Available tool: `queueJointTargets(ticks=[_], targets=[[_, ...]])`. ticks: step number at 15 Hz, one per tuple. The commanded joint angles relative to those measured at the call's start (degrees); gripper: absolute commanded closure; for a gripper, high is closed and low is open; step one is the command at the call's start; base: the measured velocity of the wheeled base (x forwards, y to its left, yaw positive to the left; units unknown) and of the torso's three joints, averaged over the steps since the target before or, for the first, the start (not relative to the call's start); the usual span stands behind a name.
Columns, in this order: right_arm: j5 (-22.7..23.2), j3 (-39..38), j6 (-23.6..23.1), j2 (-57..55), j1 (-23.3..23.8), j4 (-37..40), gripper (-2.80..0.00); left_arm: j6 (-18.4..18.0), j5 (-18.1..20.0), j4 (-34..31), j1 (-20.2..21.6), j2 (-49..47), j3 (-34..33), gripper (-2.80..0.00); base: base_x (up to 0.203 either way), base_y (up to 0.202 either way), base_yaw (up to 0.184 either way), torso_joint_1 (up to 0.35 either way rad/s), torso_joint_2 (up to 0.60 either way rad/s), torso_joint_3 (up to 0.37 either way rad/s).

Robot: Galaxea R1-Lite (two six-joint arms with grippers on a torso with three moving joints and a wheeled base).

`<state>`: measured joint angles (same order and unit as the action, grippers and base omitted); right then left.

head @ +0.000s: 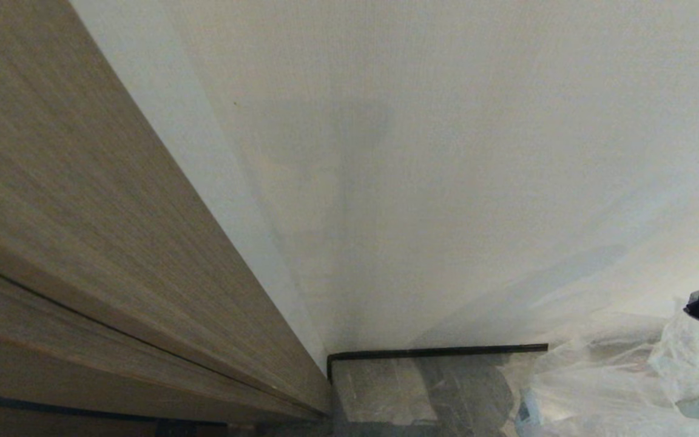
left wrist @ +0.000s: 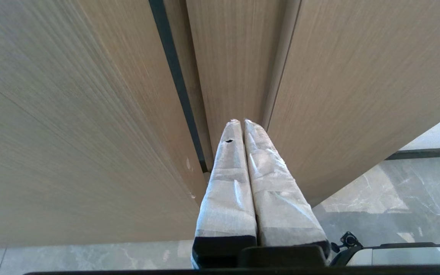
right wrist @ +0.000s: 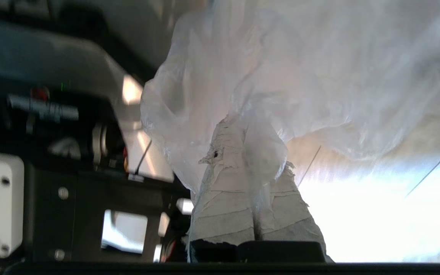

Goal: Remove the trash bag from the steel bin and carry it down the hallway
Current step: Put the trash bag at the door

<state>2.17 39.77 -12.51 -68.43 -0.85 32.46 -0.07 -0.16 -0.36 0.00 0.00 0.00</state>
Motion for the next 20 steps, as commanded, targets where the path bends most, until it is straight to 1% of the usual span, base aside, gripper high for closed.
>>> queueJointTargets(ticks=[1,3,6,7,10,13,16,18,20], targets=[[0.1,-1.1,-0.2,-4.0,-0.1,0.0,0.0,0.0,0.0,0.0,0.0,0.0,0.0,0.0,0.0,0.0,0.0,0.0,0.0,0.0],[0.1,-0.8,-0.4,-6.9,-1.4,-0.3,0.0,0.0,0.0,0.0,0.0,0.0,0.0,0.0,0.0,0.0,0.0,0.0,0.0,0.0],[-0.3,-1.5,-0.4,-10.8,-2.0,-8.3,0.0,0.0,0.0,0.0,0.0,0.0,0.0,0.0,0.0,0.0,0.0,0.0,0.0,0.0],[-1.3,-1.9,-0.4,-12.1,-2.0,-10.9,0.0,0.0,0.0,0.0,0.0,0.0,0.0,0.0,0.0,0.0,0.0,0.0,0.0,0.0],[-2.6,-4.1,-0.4,-14.9,-1.9,-16.1,0.0,0.0,0.0,0.0,0.0,0.0,0.0,0.0,0.0,0.0,0.0,0.0,0.0,0.0],[-5.4,-7.9,-0.4,-17.5,-1.9,-24.2,0.0,0.0,0.0,0.0,0.0,0.0,0.0,0.0,0.0,0.0,0.0,0.0,0.0,0.0],[-6.2,-10.6,-0.7,-21.1,-2.0,-33.3,0.0,0.0,0.0,-0.1,0.0,0.0,0.0,0.0,0.0,0.0,0.0,0.0,0.0,0.0],[-8.5,-12.1,-0.7,-24.8,-3.2,-39.8,0.0,0.0,0.0,0.0,0.0,0.0,0.0,0.0,0.0,0.0,0.0,0.0,0.0,0.0],[-9.5,-13.0,-0.7,-28.7,-4.5,-47.2,0.0,0.1,0.0,0.0,0.0,0.0,0.0,0.0,0.0,0.0,0.0,0.0,0.0,0.0]])
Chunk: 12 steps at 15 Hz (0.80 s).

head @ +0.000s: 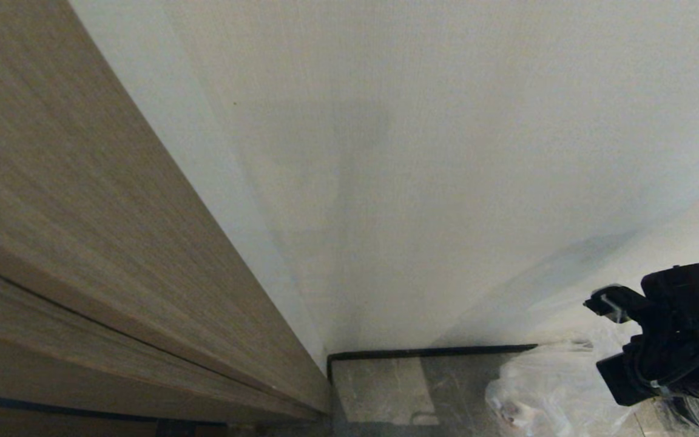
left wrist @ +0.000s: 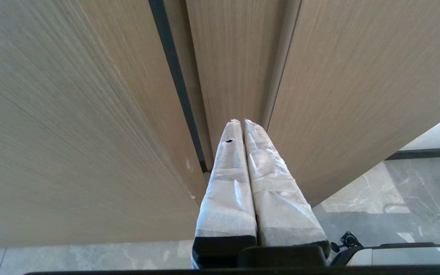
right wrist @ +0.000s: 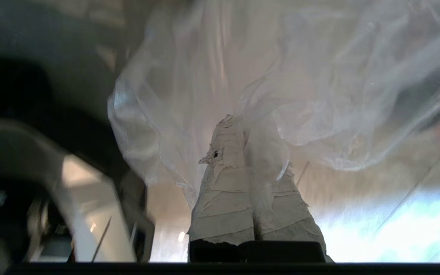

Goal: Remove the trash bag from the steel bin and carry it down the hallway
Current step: Put the trash bag at the door

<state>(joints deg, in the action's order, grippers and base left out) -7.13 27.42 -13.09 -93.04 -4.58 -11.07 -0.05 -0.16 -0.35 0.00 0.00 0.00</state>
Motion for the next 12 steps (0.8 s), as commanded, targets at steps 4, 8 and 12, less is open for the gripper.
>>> queueJointTargets(ticks=[4,8,12], targets=[[-3.6,-0.9,-0.1,-11.8,-3.6,-17.4,0.0,0.0,0.0,-0.1,0.0,0.0,0.0,0.0,0.0,0.0,0.0,0.0,0.0,0.0],[-4.8,-2.2,-0.1,-15.4,-4.7,-24.6,-0.61,0.0,0.0,0.0,0.0,0.0,0.0,0.0,0.0,0.0,0.0,0.0,0.0,0.0],[-4.9,-3.8,-0.2,-14.5,-4.7,-25.2,-2.8,0.0,0.0,0.0,0.0,0.0,0.0,0.0,0.0,0.0,0.0,0.0,0.0,0.0]])
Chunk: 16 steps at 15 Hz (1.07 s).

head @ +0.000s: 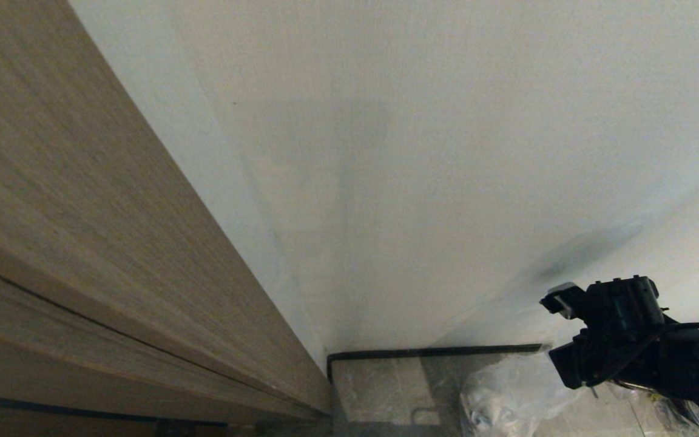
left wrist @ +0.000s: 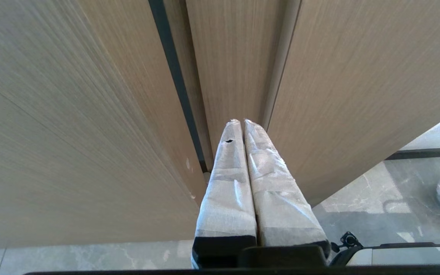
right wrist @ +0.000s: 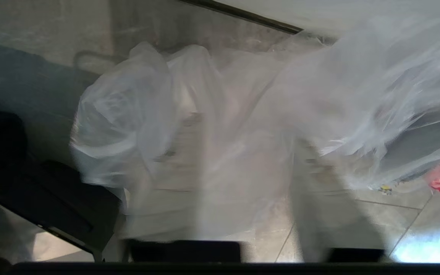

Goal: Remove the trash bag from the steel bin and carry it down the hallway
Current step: Put the trash bag at the door

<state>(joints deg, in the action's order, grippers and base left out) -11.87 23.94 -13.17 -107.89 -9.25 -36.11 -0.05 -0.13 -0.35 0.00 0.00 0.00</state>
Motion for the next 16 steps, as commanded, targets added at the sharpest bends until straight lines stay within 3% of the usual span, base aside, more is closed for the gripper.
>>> queueJointTargets(ticks=[1,11,15,16], targets=[[0.2,-0.3,0.0,1.5,0.0,-0.1,-2.8,0.0,0.0,0.0,0.0,0.0,0.0,0.0,0.0,0.0,0.0,0.0,0.0,0.0],[0.0,-1.7,1.1,23.9,0.7,11.1,-2.8,0.0,0.0,0.0,0.0,0.0,0.0,0.0,0.0,0.0,0.0,0.0,0.0,0.0],[-0.2,-2.4,5.6,37.2,0.9,19.6,-2.8,0.0,0.0,0.0,0.0,0.0,0.0,0.0,0.0,0.0,0.0,0.0,0.0,0.0],[-0.2,-3.0,7.1,41.0,0.9,21.9,0.0,0.0,0.0,0.0,0.0,0.0,0.0,0.0,0.0,0.0,0.0,0.0,0.0,0.0]])
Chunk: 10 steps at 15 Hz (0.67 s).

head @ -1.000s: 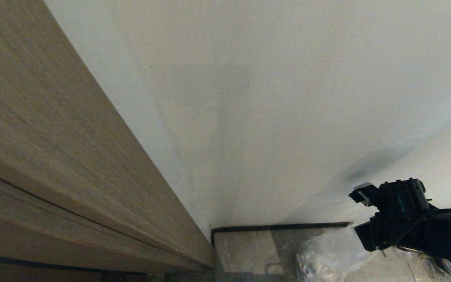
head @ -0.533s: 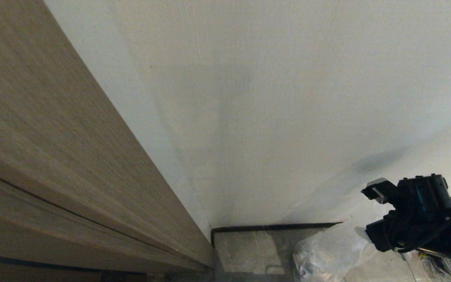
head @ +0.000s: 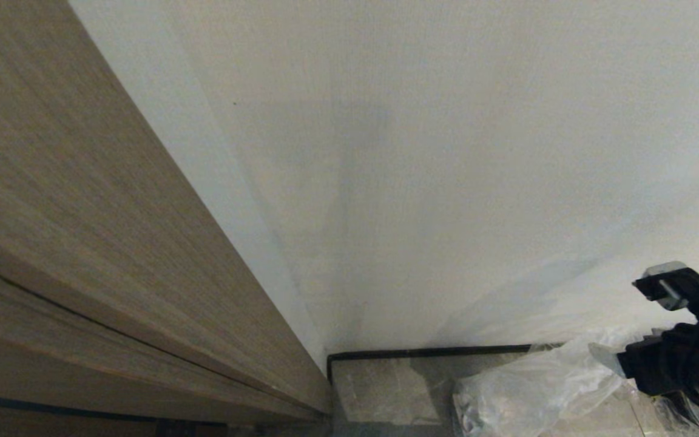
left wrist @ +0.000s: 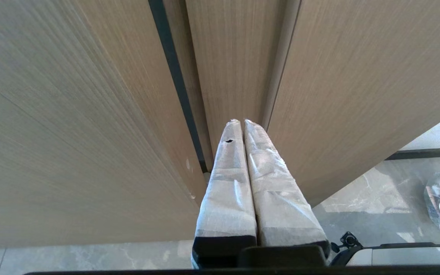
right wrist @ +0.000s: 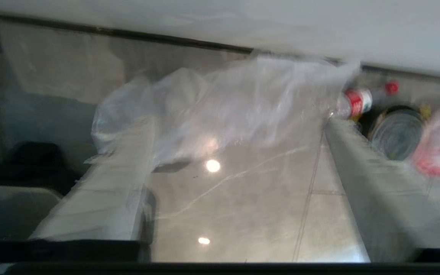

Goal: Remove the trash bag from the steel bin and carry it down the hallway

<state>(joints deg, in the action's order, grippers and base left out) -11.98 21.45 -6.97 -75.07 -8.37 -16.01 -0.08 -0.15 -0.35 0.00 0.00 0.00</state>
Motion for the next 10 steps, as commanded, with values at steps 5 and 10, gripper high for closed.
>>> queueJointTargets(ticks=[5,10], targets=[[0.3,-6.6,3.5,32.5,-0.1,12.4,0.0,0.0,0.0,0.0,0.0,0.0,0.0,0.0,0.0,0.0,0.0,0.0,0.0,0.0],[4.2,-12.0,8.3,56.6,2.7,25.2,0.0,0.0,0.0,-0.1,0.0,0.0,0.0,0.0,0.0,0.0,0.0,0.0,0.0,0.0]])
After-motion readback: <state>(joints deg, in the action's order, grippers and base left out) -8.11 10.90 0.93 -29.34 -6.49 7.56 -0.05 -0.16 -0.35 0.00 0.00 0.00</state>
